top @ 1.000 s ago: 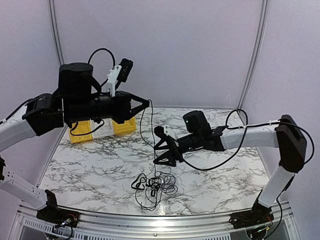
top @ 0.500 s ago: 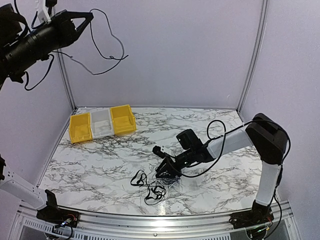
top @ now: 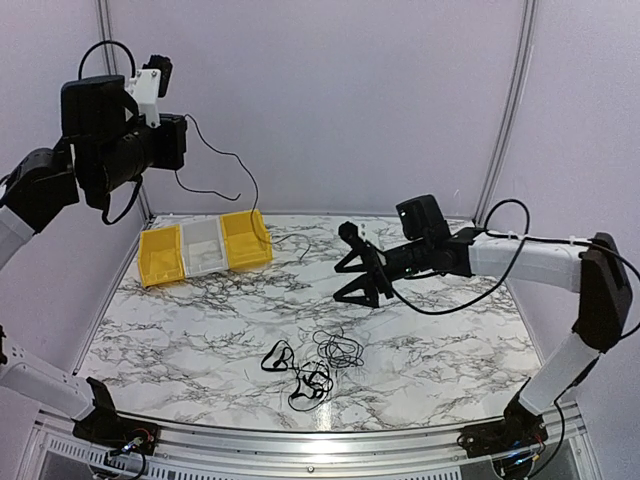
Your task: Untangle the cables
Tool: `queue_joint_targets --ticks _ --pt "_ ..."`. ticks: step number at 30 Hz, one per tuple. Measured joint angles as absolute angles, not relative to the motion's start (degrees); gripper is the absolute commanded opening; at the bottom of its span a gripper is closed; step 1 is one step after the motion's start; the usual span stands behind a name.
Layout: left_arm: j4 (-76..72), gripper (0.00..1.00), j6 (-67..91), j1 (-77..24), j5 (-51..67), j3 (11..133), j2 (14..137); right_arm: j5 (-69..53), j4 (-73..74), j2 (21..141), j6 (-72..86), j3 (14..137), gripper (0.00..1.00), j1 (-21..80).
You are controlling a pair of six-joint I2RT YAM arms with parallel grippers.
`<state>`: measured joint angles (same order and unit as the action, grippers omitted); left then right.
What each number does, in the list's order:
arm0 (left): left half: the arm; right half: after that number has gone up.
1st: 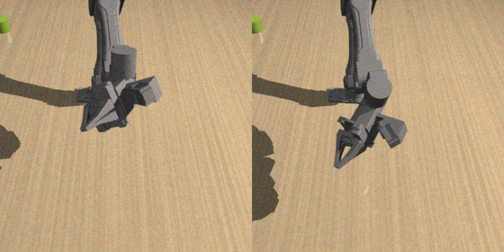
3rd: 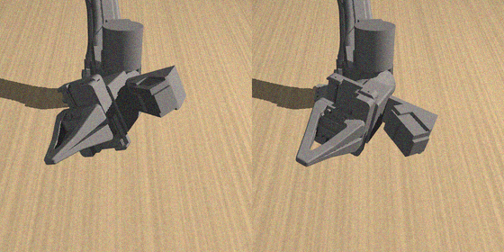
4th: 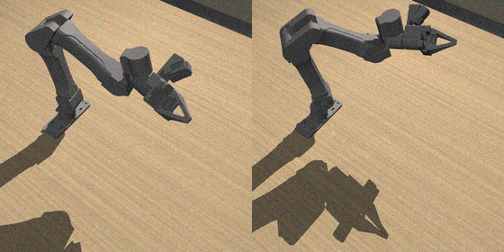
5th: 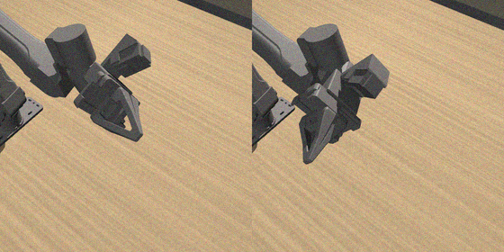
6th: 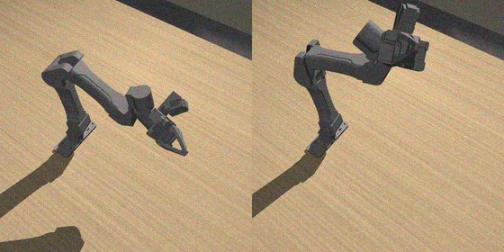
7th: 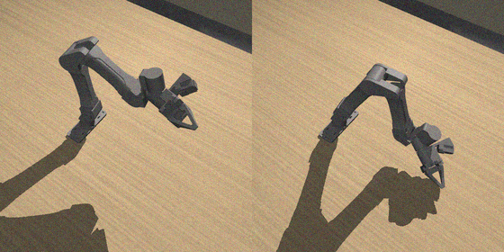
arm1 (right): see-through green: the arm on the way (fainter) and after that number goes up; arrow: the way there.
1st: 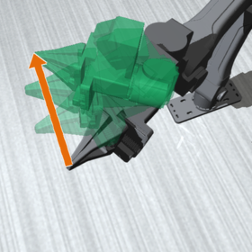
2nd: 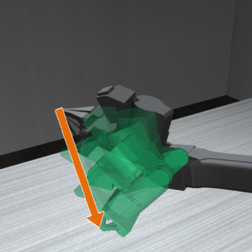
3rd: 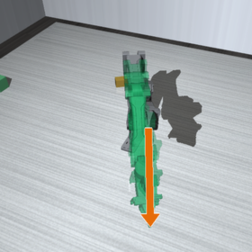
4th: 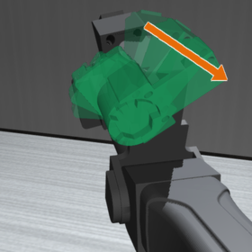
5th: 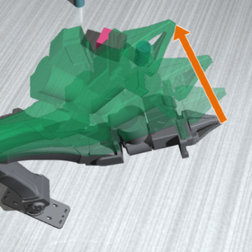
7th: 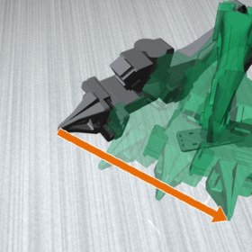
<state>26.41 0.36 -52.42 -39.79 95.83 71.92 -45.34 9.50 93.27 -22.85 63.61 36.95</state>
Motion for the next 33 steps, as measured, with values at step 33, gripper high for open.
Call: queue_joint_targets --ticks 33 --pt "18.0 0.0 6.33 -9.15 -17.89 87.37 79.46 -36.71 14.09 74.26 -33.74 47.24 0.77 21.89"
